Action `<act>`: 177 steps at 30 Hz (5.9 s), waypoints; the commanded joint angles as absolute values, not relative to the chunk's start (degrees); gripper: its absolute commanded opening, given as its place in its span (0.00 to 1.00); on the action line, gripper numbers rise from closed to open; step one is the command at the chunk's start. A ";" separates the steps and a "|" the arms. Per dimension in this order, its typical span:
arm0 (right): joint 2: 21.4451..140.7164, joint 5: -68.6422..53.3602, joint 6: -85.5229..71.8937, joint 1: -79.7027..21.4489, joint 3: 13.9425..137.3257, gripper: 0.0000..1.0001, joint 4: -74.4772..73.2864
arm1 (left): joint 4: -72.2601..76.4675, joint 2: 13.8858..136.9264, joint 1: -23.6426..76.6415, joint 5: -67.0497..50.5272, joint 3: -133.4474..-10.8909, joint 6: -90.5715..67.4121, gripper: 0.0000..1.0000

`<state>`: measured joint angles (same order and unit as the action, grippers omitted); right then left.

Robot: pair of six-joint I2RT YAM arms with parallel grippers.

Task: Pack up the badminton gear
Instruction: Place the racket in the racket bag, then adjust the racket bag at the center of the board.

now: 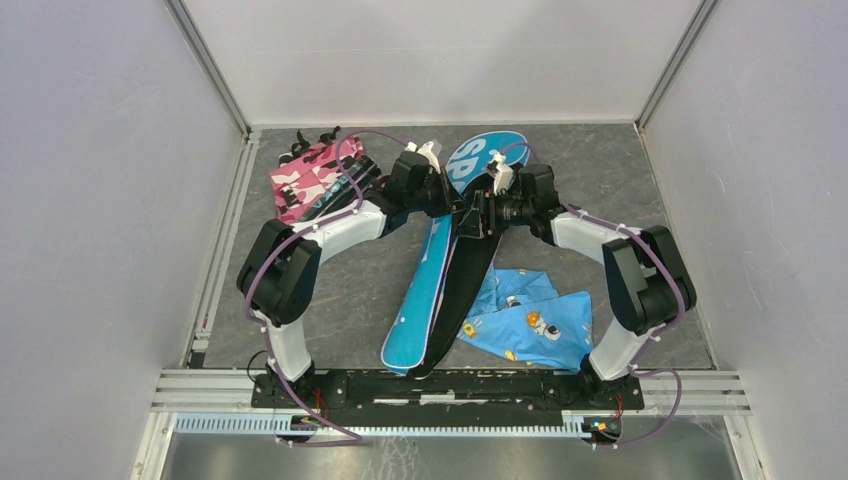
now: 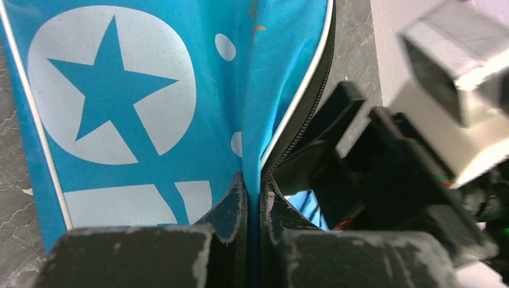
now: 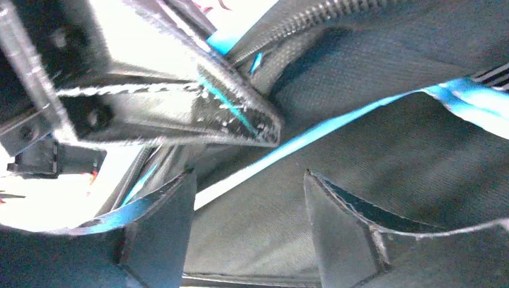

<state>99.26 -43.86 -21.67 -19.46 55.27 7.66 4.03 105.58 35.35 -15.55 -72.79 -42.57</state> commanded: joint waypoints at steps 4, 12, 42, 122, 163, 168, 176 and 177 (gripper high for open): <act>89.77 -43.69 -0.56 -18.12 58.48 0.78 -7.81 | 6.22 102.35 33.87 -21.06 -76.86 -45.43 0.02; 77.59 -30.65 8.66 -15.57 51.90 0.78 -10.72 | 7.07 102.08 33.44 -22.78 -77.35 -45.53 0.02; 95.41 -39.82 -17.34 -12.13 47.10 0.28 13.98 | 9.80 97.78 33.49 -23.46 -73.50 -39.87 0.02; 88.02 -41.22 -31.16 -11.15 57.72 0.02 10.11 | -10.72 94.22 54.88 4.88 -69.44 2.15 0.80; 83.84 -50.62 1.25 -2.86 67.05 0.86 -16.57 | -10.73 84.30 52.46 11.09 -68.89 11.09 0.02; 79.22 -48.11 10.86 -2.03 70.48 0.87 -23.36 | -13.24 82.11 51.43 6.75 -68.64 14.11 0.02; 72.74 -39.74 20.91 -2.19 72.95 0.87 -29.91 | -16.45 80.12 50.04 2.38 -69.21 16.24 0.02; 72.17 -38.09 21.68 -2.32 73.06 0.87 -29.96 | -16.58 80.00 49.95 1.93 -69.32 16.26 0.02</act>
<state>75.16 -44.12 15.03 -2.04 70.72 -26.70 -20.16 84.16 50.54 5.13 -67.83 12.58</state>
